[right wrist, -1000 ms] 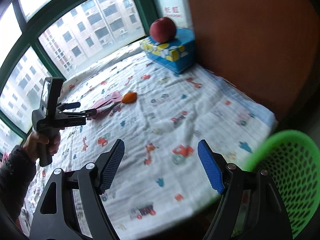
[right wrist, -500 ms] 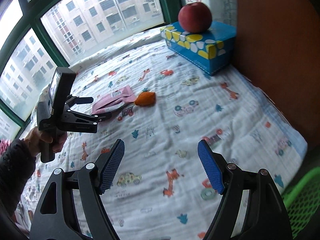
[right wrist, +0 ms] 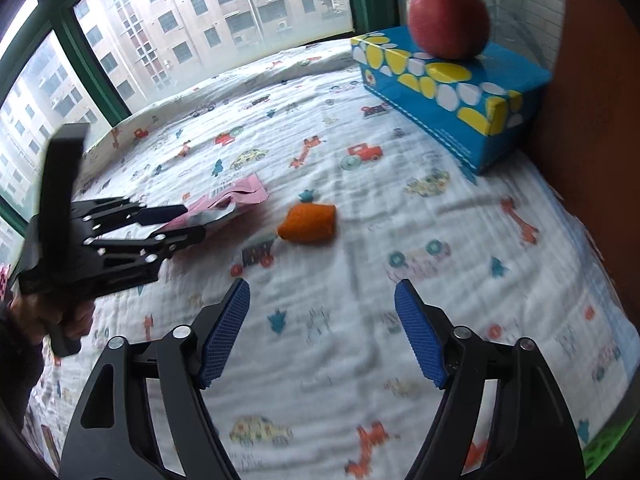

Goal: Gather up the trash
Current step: 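Grasp the pink snack wrapper with the left tool while the right tool grasps the orange sponge, then carry the pink wrapper and orange sponge to the green basket and release both inside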

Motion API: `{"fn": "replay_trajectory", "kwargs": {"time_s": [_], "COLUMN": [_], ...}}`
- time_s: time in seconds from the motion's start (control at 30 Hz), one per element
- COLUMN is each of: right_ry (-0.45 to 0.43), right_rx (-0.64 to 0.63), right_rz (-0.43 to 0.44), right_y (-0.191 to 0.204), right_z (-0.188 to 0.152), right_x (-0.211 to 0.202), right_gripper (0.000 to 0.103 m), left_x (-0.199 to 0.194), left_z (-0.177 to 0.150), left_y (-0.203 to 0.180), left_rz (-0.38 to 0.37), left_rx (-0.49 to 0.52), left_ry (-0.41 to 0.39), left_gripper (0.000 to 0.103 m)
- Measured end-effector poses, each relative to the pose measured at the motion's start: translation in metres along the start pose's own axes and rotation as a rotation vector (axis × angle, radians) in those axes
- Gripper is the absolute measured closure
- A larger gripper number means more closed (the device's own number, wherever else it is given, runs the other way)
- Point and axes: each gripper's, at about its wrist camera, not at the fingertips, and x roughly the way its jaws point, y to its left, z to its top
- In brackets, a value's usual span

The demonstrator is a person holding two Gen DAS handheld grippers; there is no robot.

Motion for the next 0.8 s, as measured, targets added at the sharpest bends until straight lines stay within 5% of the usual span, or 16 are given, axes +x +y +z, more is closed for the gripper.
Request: {"fn": "replay_trajectory", "kwargs": {"time_s": [0.4, 0.8], "right_ry": [0.049, 0.031], "right_rx": [-0.067, -0.071], "right_rz": [-0.052, -0.064], "right_y": [0.020, 0.026], "right_z": [0.027, 0.023], "right_x": [0.059, 0.057], "right_gripper": [0.054, 0.060], "left_x": [-0.024, -0.034], "left_z": [-0.011, -0.021], "left_y": [0.030, 0.034], "left_rz": [-0.025, -0.040], "left_rx": [-0.108, -0.152], "left_ry": [-0.050, -0.067], "left_gripper": [0.090, 0.096]}}
